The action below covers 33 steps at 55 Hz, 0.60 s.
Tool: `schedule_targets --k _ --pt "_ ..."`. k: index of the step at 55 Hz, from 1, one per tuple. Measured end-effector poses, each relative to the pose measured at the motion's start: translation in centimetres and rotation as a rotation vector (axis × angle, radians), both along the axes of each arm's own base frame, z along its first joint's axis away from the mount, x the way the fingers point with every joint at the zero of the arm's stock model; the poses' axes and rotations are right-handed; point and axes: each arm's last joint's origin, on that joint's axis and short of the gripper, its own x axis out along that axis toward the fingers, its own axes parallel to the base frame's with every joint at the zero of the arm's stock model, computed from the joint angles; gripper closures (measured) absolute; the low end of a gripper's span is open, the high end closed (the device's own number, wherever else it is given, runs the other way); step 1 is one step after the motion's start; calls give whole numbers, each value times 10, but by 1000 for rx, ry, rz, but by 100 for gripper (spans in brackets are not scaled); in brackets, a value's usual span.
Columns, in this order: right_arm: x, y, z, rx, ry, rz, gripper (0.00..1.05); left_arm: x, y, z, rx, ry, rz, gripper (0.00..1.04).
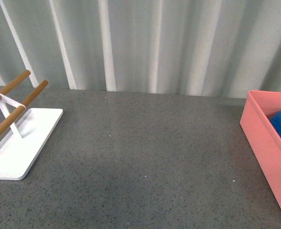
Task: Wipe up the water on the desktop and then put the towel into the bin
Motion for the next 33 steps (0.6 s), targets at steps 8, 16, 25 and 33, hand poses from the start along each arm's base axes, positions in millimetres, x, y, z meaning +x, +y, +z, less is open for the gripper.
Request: schedule_targets --k 8,16,25,33 --pt "-20 13 -22 113 -30 12 54 0 0 0 0 0 0 7" --pt "-25 22 -34 133 -22 24 81 0 0 0 0 0 -1 7" --pt "-32 22 -42 139 -27 22 101 0 0 0 0 0 0 7" --pt "-35 22 -47 140 -28 21 101 0 0 0 0 0 0 7"
